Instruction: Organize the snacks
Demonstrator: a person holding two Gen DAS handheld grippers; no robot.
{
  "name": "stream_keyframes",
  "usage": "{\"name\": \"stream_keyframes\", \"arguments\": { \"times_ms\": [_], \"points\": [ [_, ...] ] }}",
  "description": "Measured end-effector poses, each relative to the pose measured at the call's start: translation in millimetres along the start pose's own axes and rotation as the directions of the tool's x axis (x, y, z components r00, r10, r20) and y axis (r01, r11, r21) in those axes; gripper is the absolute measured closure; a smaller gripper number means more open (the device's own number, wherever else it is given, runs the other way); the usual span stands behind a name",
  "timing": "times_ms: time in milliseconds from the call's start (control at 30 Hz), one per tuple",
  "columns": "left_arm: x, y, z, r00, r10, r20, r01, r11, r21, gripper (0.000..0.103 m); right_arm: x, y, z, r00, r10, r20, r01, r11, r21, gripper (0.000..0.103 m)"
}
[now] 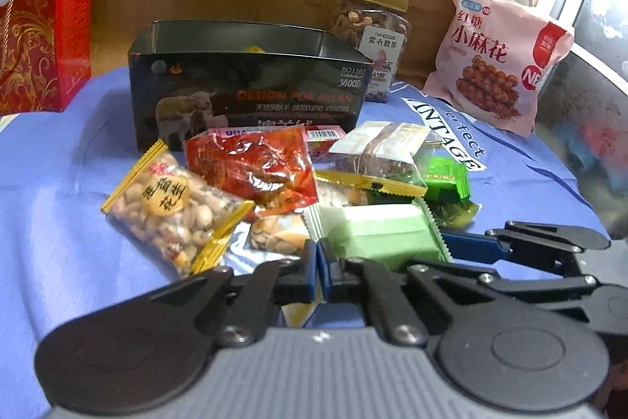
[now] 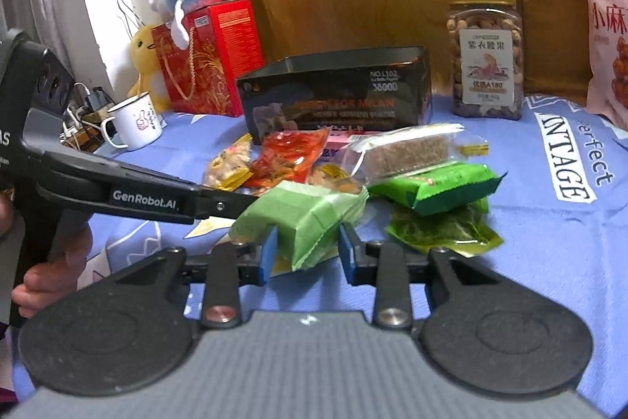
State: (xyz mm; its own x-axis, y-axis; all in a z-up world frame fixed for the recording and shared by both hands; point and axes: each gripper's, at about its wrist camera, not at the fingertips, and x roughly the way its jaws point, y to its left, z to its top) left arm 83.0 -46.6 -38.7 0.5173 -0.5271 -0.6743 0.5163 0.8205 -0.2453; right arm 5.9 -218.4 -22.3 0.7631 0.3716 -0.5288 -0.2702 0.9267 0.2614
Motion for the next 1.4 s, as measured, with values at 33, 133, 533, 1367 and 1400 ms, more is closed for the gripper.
{"name": "stream_keyframes", "arguments": {
  "times_ms": [33, 133, 533, 1367, 1400],
  "points": [
    [-3, 1, -1, 1.0, -0.005, 0.003, 0.005, 1.0, -0.002, 0.1, 0, 0, 0, 1.0, 0.01, -0.004, -0.01, 1.0, 0.01, 0.067],
    [-9, 6, -4, 1.0, -0.023, 0.013, 0.023, 1.0, -0.007, 0.1, 0, -2, 1, 0.999, 0.036, 0.0, -0.036, 0.998, 0.054, 0.067],
    [-24, 11, 3, 0.998, -0.027, 0.059, 0.027, 1.0, 0.004, 0.1, 1, 4, 12, 0.996, 0.07, 0.062, -0.075, 0.993, 0.089, 0.071],
    [-38, 56, -5, 0.978, -0.207, -0.008, 0.202, 0.959, -0.201, 0.075, 4, -28, 8, 0.995, 0.095, 0.011, -0.095, 0.971, 0.218, 0.067],
    [-37, 58, -8, 0.975, -0.222, -0.014, 0.213, 0.95, -0.229, 0.071, 6, -31, 11, 0.993, 0.118, 0.011, -0.117, 0.963, 0.241, 0.066]
  ]
}}
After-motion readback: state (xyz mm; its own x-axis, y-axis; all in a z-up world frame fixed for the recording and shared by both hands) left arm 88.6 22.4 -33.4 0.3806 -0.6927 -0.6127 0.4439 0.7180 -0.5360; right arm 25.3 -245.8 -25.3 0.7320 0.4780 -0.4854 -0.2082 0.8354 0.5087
